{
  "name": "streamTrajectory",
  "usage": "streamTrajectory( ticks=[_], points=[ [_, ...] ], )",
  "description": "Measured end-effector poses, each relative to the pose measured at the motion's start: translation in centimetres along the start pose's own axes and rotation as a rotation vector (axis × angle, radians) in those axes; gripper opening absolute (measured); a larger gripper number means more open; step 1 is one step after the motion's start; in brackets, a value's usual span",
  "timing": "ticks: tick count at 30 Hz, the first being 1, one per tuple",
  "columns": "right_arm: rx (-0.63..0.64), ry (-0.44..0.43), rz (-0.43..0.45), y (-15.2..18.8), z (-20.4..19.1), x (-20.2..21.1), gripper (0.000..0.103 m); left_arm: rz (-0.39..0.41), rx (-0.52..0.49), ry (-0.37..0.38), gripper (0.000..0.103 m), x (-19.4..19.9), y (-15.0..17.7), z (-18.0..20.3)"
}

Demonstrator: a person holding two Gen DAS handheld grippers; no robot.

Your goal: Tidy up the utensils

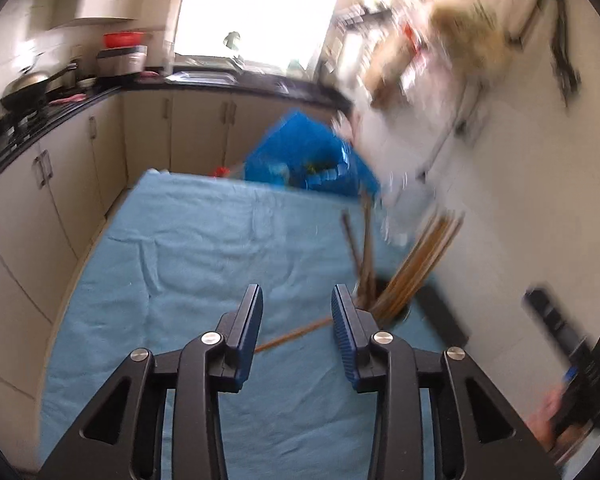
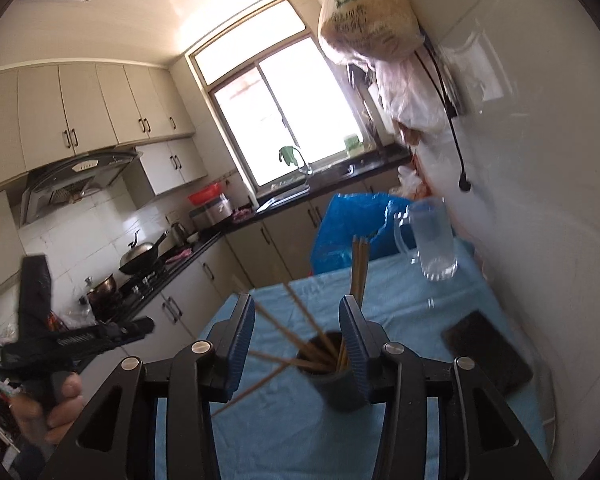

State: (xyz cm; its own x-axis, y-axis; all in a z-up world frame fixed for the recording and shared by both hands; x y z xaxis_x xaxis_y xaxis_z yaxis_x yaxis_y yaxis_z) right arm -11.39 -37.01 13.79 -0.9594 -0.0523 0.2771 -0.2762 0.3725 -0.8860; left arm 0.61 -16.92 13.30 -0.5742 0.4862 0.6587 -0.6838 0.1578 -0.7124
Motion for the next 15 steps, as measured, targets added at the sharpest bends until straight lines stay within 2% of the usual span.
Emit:
streamTrajectory(
  ticks=[2,4,6,10,15],
  points=[
    [0.006,-0.004,-0.020,0.9,0.0,-0.1,0.048,-0.028,-0.092,0.013,0.037,-1.5,1.3,0.1],
    [0.005,0.001,-0.033,1.7,0.1,-0.1,0.048,-0.043,-0.221,-0.042,0.039,-3.6,2.6,0.4],
    [0.003,0.004,-0.048,2.4,0.3,-0.2,0.048,-0.075,-0.322,-0.052,0.039,-6.1,3.9,1.1],
    [-0.012,0.022,-0.074,3.4,1.1,-0.4,0.048,-0.119,-0.417,-0.040,0.041,-9.3,4.9,2.4],
    [-0.037,0.050,-0.109,4.4,2.4,-1.0,0.048,-0.179,-0.491,-0.079,0.041,-13.6,4.8,3.7]
  ],
)
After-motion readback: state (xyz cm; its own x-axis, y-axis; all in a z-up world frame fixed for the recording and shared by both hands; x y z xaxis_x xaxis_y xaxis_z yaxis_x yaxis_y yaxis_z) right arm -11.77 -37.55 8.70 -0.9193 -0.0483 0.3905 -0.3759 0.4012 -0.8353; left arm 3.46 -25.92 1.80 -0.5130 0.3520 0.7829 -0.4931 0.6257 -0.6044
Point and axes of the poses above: each gripper's, at about its wrist camera, not at the fingertips, and x roughly against the way its jaws point, z to its right, y to its underside, the point moved 7 cm from there along -x, roughly the way its jaws point, and after that the axes turned 3 degrees about x, right-handed, at the moved point
